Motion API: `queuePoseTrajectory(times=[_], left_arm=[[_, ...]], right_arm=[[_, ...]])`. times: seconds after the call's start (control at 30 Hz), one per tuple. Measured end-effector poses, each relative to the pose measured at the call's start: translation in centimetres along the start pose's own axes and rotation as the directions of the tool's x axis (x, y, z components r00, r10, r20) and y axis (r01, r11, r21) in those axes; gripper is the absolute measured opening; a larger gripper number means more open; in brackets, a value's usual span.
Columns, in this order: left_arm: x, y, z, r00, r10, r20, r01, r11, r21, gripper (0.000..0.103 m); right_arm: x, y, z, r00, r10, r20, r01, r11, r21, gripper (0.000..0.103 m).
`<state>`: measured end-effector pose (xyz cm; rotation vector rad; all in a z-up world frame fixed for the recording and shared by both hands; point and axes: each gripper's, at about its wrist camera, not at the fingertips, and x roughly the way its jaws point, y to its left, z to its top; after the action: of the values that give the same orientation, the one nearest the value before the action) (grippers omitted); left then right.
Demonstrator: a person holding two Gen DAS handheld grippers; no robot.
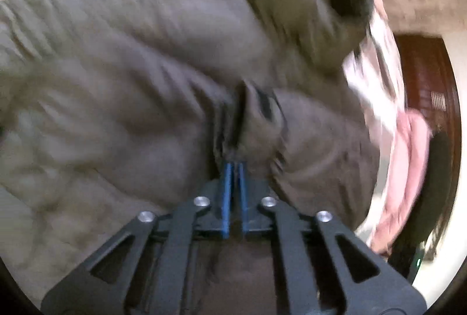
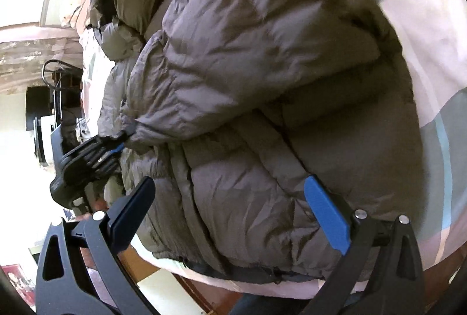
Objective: Fold large clothes
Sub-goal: 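Grasp the other sleeve cuff with the left tool and lift it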
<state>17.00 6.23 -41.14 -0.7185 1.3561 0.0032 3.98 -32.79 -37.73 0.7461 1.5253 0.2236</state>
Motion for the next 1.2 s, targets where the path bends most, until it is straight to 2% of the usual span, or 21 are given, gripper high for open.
queuePoseTrajectory(times=[0.1, 0.17, 0.23, 0.3, 0.37, 0.47, 0.53, 0.6, 0.63, 0.67, 0.7, 0.73, 0.77, 0.8, 0.83, 0.9, 0.93, 0.97, 1.0, 1.03, 1.2], left_arm=[[-4.2, 0.3, 3.0, 0.986, 0.08, 0.144, -0.086, 0.996, 0.036, 0.002], [-5.5, 0.8, 4.3, 0.99, 0.046, 0.13, -0.05, 0.998, 0.028, 0.017], [-4.7, 0.3, 4.5, 0.999, 0.015, 0.046, -0.017, 0.999, 0.046, 0.088], [-3.5, -1.4, 3.7, 1.0, 0.01, 0.016, -0.012, 0.996, 0.09, 0.092], [-1.6, -2.6, 2.3, 0.997, -0.059, -0.053, 0.064, 0.991, 0.113, 0.093], [0.6, -2.2, 1.1, 0.976, -0.187, -0.107, 0.192, 0.981, 0.034, 0.093], [2.0, -1.7, 1.0, 0.962, -0.248, -0.117, 0.245, 0.969, -0.036, 0.093], [2.5, -0.8, 0.8, 0.93, -0.345, -0.122, 0.336, 0.937, -0.092, 0.09], [3.0, -0.6, 0.8, 0.926, -0.354, -0.129, 0.341, 0.934, -0.109, 0.081], [3.5, -0.6, 0.9, 0.93, -0.336, -0.146, 0.322, 0.94, -0.114, 0.072], [4.0, -0.7, 0.9, 0.928, -0.334, -0.167, 0.318, 0.941, -0.118, 0.052], [4.5, -0.8, 0.8, 0.917, -0.351, -0.19, 0.332, 0.935, -0.126, 0.038], [4.6, -0.9, 0.5, 0.911, -0.358, -0.204, 0.339, 0.933, -0.121, 0.034], [4.8, -1.3, 0.4, 0.911, -0.347, -0.222, 0.331, 0.938, -0.107, 0.026], [5.5, -1.8, 0.3, 0.913, -0.322, -0.249, 0.309, 0.947, -0.091, 0.021], [6.5, -2.2, -0.1, 0.919, -0.286, -0.27, 0.275, 0.958, -0.078, 0.021], [6.9, -2.5, -0.2, 0.925, -0.261, -0.277, 0.253, 0.965, -0.065, 0.021], [7.0, -2.9, -0.3, 0.938, -0.221, -0.269, 0.218, 0.975, -0.041, 0.016], [6.7, -3.2, -0.3, 0.954, -0.166, -0.25, 0.168, 0.986, -0.013, 0.005], [6.2, -3.5, -0.1, 0.971, -0.106, -0.216, 0.111, 0.994, 0.013, 0.003], [3.6, -4.9, 1.6, 0.994, -0.046, -0.1, 0.054, 0.996, 0.077, 0.002]], right_arm=[[-0.6, 0.3, 0.6, 0.999, -0.011, 0.037, 0.012, 1.0, -0.01, 0.102], [-0.6, 0.3, 1.0, 0.999, -0.012, 0.047, 0.012, 1.0, -0.004, 0.102], [-0.5, 0.3, 1.1, 0.999, -0.009, 0.045, 0.009, 1.0, 0.011, 0.102], [0.0, 0.3, 1.0, 0.999, -0.004, 0.032, 0.003, 1.0, 0.025, 0.102], [0.6, 0.7, 0.7, 1.0, -0.001, 0.016, 0.001, 1.0, 0.021, 0.102], [1.3, 1.4, 0.1, 1.0, -0.006, -0.006, 0.006, 1.0, -0.002, 0.102], [1.6, 1.4, -0.2, 1.0, -0.004, -0.012, 0.004, 1.0, -0.006, 0.102], [1.8, 1.3, -0.3, 1.0, -0.001, -0.021, 0.001, 1.0, 0.0, 0.102], [1.9, 1.2, -0.4, 1.0, -0.001, -0.023, 0.001, 1.0, 0.004, 0.102], [1.9, 1.1, -0.4, 1.0, 0.0, -0.023, 0.001, 1.0, 0.008, 0.102], [1.9, 1.0, -0.4, 1.0, 0.001, -0.023, -0.001, 1.0, 0.011, 0.102], [1.9, 0.9, -0.4, 1.0, 0.002, -0.022, -0.002, 1.0, 0.014, 0.102], [1.8, 0.8, -0.4, 1.0, 0.003, -0.021, -0.003, 1.0, 0.015, 0.102], [1.8, 0.8, -0.4, 1.0, 0.003, -0.019, -0.003, 1.0, 0.016, 0.102], [1.7, 0.7, -0.3, 1.0, 0.003, -0.017, -0.003, 1.0, 0.017, 0.102], [1.7, 0.5, -0.2, 1.0, 0.002, -0.016, -0.002, 1.0, 0.021, 0.102], [1.7, 0.4, -0.2, 1.0, 0.003, -0.015, -0.003, 1.0, 0.025, 0.102], [1.6, 0.2, -0.1, 1.0, 0.005, -0.013, -0.004, 1.0, 0.028, 0.102], [1.5, 0.1, 0.0, 1.0, 0.005, -0.012, -0.005, 1.0, 0.031, 0.102], [1.4, 0.0, 0.1, 1.0, 0.003, -0.009, -0.002, 0.999, 0.032, 0.102], [1.1, -0.8, 0.7, 1.0, -0.01, 0.004, 0.01, 0.999, 0.042, 0.102]])
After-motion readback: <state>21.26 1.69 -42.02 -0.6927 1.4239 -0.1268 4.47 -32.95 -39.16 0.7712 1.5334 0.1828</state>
